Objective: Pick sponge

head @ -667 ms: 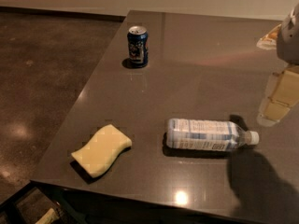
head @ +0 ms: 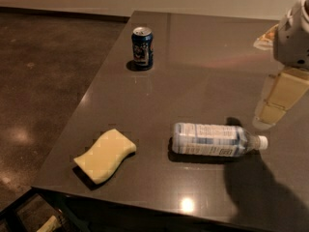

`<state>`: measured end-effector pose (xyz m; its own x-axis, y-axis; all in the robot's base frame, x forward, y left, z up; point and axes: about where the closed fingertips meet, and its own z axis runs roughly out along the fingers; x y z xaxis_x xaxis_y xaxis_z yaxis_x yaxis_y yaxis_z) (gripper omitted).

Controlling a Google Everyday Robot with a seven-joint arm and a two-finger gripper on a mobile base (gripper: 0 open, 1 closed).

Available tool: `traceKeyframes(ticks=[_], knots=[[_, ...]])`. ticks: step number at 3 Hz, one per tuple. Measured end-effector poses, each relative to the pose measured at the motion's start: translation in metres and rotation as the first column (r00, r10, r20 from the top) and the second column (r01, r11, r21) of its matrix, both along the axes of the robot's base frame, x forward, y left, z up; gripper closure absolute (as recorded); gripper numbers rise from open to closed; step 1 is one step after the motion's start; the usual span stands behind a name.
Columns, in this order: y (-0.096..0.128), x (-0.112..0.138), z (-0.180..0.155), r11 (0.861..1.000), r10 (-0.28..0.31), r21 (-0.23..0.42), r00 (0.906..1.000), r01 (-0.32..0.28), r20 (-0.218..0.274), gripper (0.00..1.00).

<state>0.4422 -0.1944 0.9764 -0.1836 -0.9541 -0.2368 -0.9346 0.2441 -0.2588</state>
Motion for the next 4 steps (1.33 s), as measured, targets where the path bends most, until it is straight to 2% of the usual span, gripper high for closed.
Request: traceKeyframes(ticks=[1, 2, 3, 4], knots=[[0.037, 0.000, -0.007, 0.996, 0.077, 0.036, 0.9970, -0.077, 0.007, 0.00], [0.078, 0.001, -0.019, 0.982, 0.179, 0.060, 0.9837, -0.178, -0.011, 0.00], [0.119, -0.001, -0.033, 0.954, 0.296, 0.068, 0.9545, -0.293, -0.039, 0.00], [0.156, -0.005, -0.046, 0.912, 0.408, 0.066, 0.9109, -0.404, -0.062, 0.00]])
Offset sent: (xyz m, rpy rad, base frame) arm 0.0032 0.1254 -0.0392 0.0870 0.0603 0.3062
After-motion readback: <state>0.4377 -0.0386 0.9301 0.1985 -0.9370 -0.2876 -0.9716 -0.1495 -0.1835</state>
